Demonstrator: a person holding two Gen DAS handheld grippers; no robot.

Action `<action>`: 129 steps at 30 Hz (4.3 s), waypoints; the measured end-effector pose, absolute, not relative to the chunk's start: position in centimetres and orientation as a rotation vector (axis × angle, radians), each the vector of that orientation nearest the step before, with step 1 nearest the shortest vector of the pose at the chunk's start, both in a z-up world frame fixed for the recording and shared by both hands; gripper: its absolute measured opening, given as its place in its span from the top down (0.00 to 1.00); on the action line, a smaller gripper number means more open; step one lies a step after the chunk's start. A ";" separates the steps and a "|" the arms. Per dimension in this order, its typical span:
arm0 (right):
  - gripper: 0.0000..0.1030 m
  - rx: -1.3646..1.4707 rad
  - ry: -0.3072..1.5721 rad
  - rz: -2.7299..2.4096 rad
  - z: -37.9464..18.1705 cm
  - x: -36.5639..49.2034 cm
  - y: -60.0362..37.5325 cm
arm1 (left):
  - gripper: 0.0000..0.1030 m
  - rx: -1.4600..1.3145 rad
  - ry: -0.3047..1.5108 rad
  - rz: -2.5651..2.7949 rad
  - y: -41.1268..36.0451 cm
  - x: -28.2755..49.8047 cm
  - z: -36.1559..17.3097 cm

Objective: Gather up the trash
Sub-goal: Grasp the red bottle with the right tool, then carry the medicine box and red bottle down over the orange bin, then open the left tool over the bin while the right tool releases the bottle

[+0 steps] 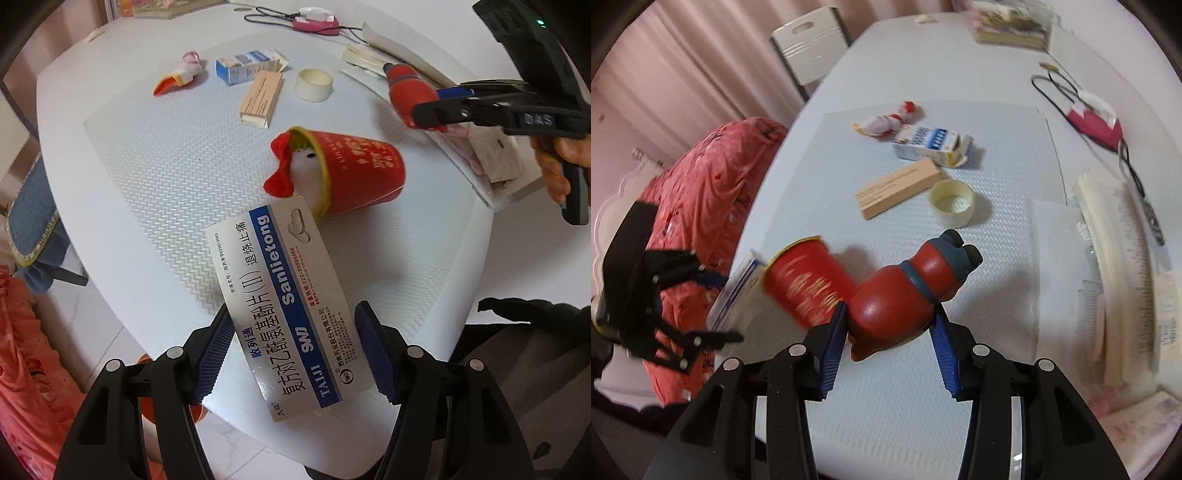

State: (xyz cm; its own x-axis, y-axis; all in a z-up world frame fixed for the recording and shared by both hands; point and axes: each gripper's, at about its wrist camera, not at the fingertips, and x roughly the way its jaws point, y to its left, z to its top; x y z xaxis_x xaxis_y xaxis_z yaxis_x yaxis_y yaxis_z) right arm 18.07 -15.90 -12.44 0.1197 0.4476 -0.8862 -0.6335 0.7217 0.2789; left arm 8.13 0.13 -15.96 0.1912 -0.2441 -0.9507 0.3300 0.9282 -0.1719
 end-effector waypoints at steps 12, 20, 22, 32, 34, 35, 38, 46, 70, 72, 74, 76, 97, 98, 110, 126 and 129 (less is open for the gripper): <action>0.57 -0.265 1.164 0.968 -8.6 12.2 -13.4 | 0.34 0.086 1.266 -0.350 0.5 4.5 -12.4; 0.57 -0.353 1.158 1.118 -8.1 8.4 -8.8 | 0.34 0.079 1.263 -0.280 3.0 1.6 -11.4; 0.57 -0.365 1.152 1.143 -8.0 7.6 -7.6 | 0.34 0.073 1.261 -0.257 3.9 0.9 -11.2; 0.56 -0.451 1.145 1.302 -8.1 3.7 0.7 | 0.34 0.000 1.264 -0.159 9.3 -3.4 -11.1; 0.56 -0.466 1.147 1.323 -8.3 2.9 2.4 | 0.34 -0.019 1.268 -0.137 10.6 -4.2 -11.5; 0.56 -0.474 1.150 1.336 -8.4 2.4 3.4 | 0.34 -0.031 1.269 -0.124 11.4 -4.6 -11.7; 0.56 -0.490 1.158 1.367 -9.0 0.9 6.4 | 0.34 -0.065 1.275 -0.098 13.3 -5.6 -12.4; 0.56 -0.550 1.223 1.424 -12.6 -2.4 14.9 | 0.34 -0.149 1.313 -0.040 19.3 -7.9 -15.8; 0.56 -0.605 1.423 1.288 -33.3 -2.5 31.0 | 0.34 -0.299 1.386 -0.075 31.2 -7.6 -30.7; 0.56 -0.601 1.435 1.272 -34.7 -2.4 31.4 | 0.34 -0.305 1.401 -0.087 31.5 -7.3 -32.0; 0.56 -0.601 1.449 1.260 -36.2 -2.2 31.9 | 0.34 -0.305 1.414 -0.096 31.6 -7.0 -33.2; 0.56 -0.607 1.456 1.247 -37.3 -2.1 32.2 | 0.34 -0.303 1.419 -0.098 32.0 -6.7 -34.0; 0.53 -0.635 1.512 1.186 -40.9 -1.3 33.7 | 0.20 -0.271 1.434 -0.097 32.6 -6.6 -36.2; 0.53 -0.641 1.513 1.186 -41.1 -1.3 33.9 | 0.20 -0.274 1.439 -0.098 32.6 -6.6 -36.3; 0.42 -0.674 1.538 1.170 -42.1 -1.7 33.8 | 0.20 -0.299 1.471 -0.079 33.3 -7.6 -37.3; 0.40 -0.601 1.393 1.274 -30.7 -2.3 28.7 | 0.16 -0.220 1.396 -0.076 29.4 -6.9 -29.5; 0.40 -0.560 1.350 1.290 -27.0 -1.9 26.4 | 0.16 -0.182 1.377 -0.084 28.1 -6.6 -27.1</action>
State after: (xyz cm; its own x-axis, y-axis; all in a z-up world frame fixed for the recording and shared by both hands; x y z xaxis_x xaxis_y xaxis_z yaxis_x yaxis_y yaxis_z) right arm -1.89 26.37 -27.03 -0.2566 0.3425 -0.9038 -0.8875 0.2868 0.3607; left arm -6.58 28.07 -27.10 0.1924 -0.1659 -0.9672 -0.0474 0.9829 -0.1780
